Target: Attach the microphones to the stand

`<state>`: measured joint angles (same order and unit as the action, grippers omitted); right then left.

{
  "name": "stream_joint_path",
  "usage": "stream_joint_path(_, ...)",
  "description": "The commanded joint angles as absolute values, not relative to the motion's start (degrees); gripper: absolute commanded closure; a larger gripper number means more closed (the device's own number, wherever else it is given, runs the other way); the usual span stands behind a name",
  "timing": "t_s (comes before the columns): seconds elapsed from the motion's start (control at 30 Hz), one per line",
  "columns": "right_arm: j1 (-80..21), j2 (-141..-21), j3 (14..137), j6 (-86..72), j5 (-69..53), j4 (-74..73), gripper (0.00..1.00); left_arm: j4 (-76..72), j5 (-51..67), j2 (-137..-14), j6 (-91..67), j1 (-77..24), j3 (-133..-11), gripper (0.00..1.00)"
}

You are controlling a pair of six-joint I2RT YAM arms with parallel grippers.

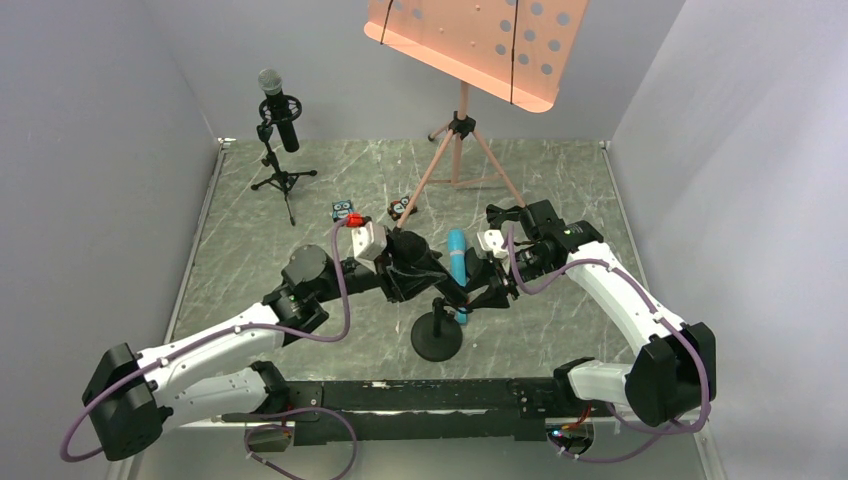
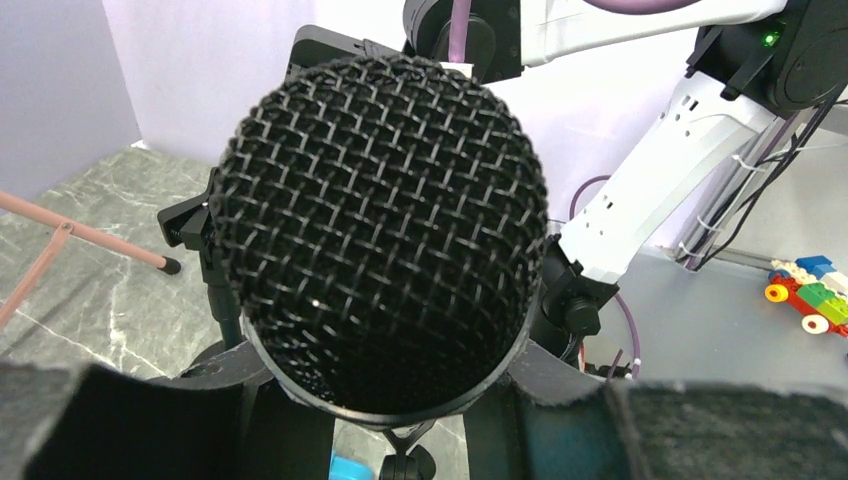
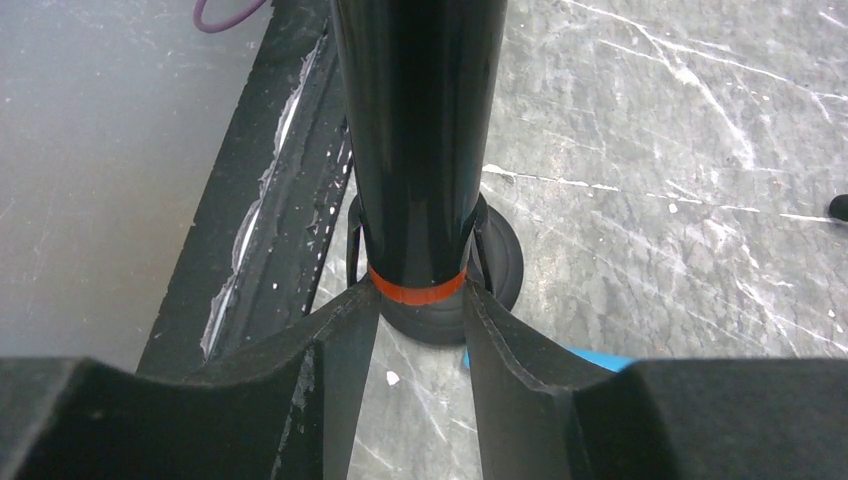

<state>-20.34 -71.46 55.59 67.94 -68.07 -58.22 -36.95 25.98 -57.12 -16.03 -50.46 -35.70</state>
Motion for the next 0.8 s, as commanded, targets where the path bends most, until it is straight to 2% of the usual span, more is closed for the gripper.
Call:
stream_joint_path(0.0, -20.7, -70.6, 55.2, 69.1, -68.2, -58.0, 0.50, -30.7, 28.5, -58.7, -12.9, -50.4, -39.2, 1.00)
stream_joint_path(0.13, -20.5, -68.4, 54.1, 65.7, -65.0, -55.2, 0.43, -31.2, 28.9, -59.5, -13.1, -50.3, -38.4, 1.00)
stream_joint_path(0.27, -18.2, -65.9, 53.4, 64.2, -62.4, -53.7, 0.40, -32.4, 29.1, -60.6, -13.6, -50.4, -37.4, 1.00)
stream_joint_path(0.6, -12.1, -64.5, 52.7, 66.4, -65.5, -55.8, 0.39, -32.9, 30.7, -65.6, -13.5, -50.4, -36.6, 1.00)
stream_joint_path(0.77, -11.3, -64.6, 52.2, 66.9, -66.5, -56.3, 0.39, -24.9, 31.1, -65.2, -11.4, -50.4, -37.3, 1.00)
